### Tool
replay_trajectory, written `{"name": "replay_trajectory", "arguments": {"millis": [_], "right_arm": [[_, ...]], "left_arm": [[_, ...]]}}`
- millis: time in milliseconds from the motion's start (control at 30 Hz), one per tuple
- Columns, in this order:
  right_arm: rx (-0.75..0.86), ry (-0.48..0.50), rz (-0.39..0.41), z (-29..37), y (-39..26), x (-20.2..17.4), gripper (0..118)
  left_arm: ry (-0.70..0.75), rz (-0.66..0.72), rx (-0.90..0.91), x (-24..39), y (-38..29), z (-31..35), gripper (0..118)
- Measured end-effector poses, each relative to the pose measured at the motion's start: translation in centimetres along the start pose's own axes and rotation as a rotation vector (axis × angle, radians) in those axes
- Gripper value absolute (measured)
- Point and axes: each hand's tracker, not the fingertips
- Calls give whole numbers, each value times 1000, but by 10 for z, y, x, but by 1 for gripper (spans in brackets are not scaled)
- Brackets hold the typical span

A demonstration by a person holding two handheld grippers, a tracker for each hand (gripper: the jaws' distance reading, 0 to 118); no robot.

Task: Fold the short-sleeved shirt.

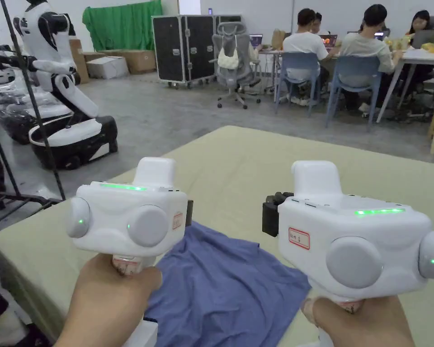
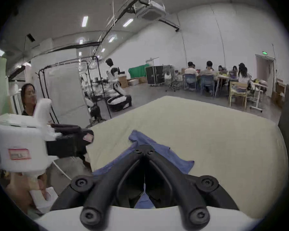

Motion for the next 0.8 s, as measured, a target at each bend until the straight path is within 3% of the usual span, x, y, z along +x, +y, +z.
{"name": "replay_trajectory", "arguments": {"millis": [133, 300, 333, 367, 400, 433, 467, 500, 767, 800], "right_arm": [[-99, -14, -8, -17, -20, 27, 3], [-205, -42, -45, -37, -52, 62, 3], [-217, -46, -45, -41, -56, 67, 3], [-230, -52, -43, -46, -59, 72, 3], [-242, -56, -43, -50, -63, 76, 3], [-250, -56, -44, -53, -65, 79, 3], [-257, -54, -46, -57, -68, 81, 3], [-263, -53, -47, -60, -70, 83, 3], [-294, -47, -49, -71, -82, 81, 3], [-297, -45, -46, -70, -83, 81, 3]], "left_arm": [[-62, -37, -168, 20, -38, -84, 0], [-165, -58, -525, 40, -107, -202, 0], [-166, -41, -575, 41, -118, -218, 4], [-158, -21, -617, 41, -129, -232, 37], [-149, -9, -634, 42, -139, -238, 96], [-141, -3, -649, 42, -144, -243, 118], [-155, 6, -654, 41, -149, -247, 117], [-187, 77, -530, 37, -148, -241, 118], [-116, -47, -663, 29, -159, -259, 117], [-114, -75, -649, 30, -165, -263, 111]]}}
